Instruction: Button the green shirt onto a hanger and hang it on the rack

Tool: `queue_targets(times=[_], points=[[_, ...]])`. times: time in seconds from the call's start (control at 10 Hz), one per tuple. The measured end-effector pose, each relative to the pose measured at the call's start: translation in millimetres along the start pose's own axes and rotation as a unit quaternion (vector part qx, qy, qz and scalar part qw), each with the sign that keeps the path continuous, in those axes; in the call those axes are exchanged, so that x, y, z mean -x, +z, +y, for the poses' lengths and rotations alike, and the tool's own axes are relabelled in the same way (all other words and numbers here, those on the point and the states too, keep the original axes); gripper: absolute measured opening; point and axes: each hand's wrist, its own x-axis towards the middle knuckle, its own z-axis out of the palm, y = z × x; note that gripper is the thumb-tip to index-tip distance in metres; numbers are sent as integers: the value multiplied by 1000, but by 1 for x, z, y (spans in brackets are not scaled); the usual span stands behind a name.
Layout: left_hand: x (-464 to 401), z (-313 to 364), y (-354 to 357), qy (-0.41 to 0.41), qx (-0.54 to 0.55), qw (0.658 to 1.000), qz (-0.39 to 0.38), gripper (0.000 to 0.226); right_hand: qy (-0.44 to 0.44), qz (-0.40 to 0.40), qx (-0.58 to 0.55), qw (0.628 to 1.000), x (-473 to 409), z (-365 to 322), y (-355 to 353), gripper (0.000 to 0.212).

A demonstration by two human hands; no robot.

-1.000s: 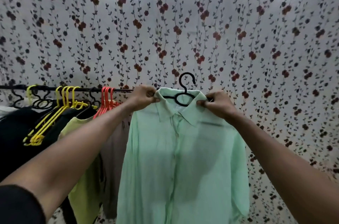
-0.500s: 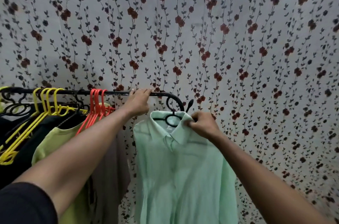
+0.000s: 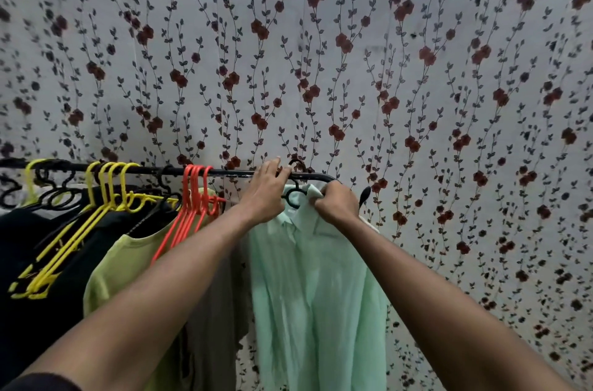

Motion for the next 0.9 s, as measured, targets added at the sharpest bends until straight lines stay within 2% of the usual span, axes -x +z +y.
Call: queue_targets(times=[0.1,0.2,0.4,0.6,0.7,0.8,0.9], points=[[-2,-4,-6,10,-4,1000,-27,90,-12,12,-11,1000,-6,-17,-2,10],[-1,-7,-11,31,-1,999,-11,80,-11,22,-14,1000,-5,-19,-3,7],[8,-11,-12,10,21,999,-48,91,-9,-6,-10,1000,19,-2,15,3],[7,-7,-16,-5,21,993,-119,98,-10,-20,-10,1000,25,-2,10,4],[8,-12,-20,2,27,990,-140,94,-18,-26,-2,999,21,-2,-4,7],[30,-17,-31,1,41,991,-129,89,-32,-35,0,999,26,-3,-11,14],[55,-30,-48,14,32,992,-120,81,-51,-19,-34,998,35,-4,-12,39]])
